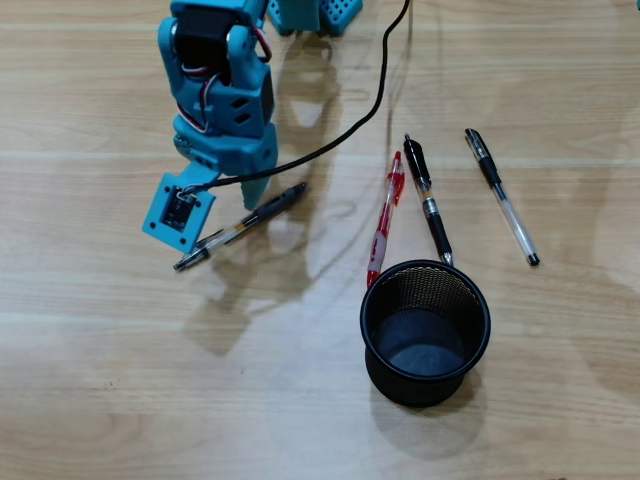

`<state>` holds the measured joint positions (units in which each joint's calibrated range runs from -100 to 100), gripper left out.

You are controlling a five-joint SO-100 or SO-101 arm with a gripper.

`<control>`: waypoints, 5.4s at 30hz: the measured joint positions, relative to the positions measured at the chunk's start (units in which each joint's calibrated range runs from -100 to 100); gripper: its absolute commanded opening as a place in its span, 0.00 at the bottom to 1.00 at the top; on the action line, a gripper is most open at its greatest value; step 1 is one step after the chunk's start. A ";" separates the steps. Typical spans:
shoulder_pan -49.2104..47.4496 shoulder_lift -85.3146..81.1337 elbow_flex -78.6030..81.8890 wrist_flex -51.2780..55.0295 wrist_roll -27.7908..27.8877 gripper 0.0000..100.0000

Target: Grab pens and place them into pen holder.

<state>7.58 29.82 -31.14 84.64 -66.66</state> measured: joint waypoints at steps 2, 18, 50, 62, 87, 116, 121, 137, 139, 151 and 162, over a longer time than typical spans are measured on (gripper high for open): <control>-0.38 1.36 0.00 -1.55 -0.83 0.26; -1.24 10.45 -0.35 -4.57 -2.34 0.26; -0.48 12.66 1.77 -8.46 -4.58 0.02; -0.29 1.02 2.22 -8.55 -4.58 0.02; -14.96 -17.42 2.57 -39.71 0.99 0.02; -25.82 1.02 2.66 -73.20 7.02 0.03; -25.82 1.19 2.66 -73.20 7.02 0.03; -25.82 1.36 2.66 -73.20 7.02 0.14; -25.73 1.36 2.66 -73.20 7.02 0.07; -24.39 -6.20 3.90 -39.88 8.79 0.02; -22.58 -16.23 3.82 -3.71 9.73 0.02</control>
<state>-15.01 13.59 -27.33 80.92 -56.93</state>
